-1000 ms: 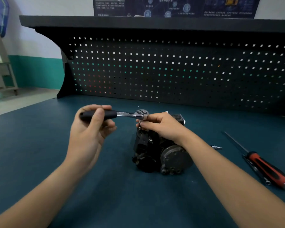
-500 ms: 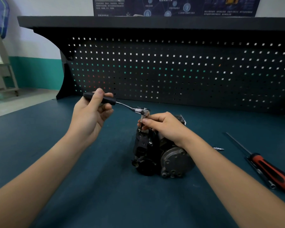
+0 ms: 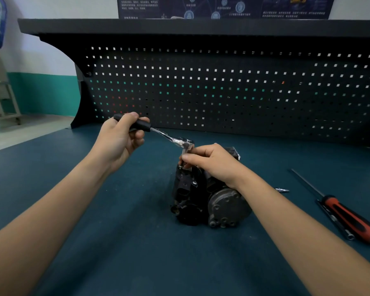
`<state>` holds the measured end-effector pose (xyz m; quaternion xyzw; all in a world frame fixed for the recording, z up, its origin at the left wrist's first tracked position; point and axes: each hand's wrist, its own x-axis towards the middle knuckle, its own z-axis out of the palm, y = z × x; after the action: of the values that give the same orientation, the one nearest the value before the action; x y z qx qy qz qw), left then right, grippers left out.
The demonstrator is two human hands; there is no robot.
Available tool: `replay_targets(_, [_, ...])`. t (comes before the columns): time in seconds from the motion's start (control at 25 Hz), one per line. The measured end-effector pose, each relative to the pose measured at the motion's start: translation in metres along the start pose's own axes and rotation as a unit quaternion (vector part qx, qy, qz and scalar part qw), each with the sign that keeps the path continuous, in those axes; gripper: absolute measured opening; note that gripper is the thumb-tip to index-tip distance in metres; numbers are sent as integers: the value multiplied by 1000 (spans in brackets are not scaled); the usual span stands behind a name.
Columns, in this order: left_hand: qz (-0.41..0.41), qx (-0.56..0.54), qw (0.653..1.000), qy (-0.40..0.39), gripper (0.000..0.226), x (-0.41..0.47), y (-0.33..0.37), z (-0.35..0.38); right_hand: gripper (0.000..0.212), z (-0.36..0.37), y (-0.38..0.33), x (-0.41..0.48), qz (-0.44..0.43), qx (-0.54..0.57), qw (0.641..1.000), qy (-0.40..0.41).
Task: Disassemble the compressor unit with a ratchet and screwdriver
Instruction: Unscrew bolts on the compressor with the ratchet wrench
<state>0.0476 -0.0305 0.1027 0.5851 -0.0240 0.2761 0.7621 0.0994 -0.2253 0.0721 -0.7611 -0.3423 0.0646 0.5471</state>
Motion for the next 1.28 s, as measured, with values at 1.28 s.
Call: replay_targets(1.28, [143,11,986,85,14,-70,-15,7,10,0,1,-1,13,-3,999,-38])
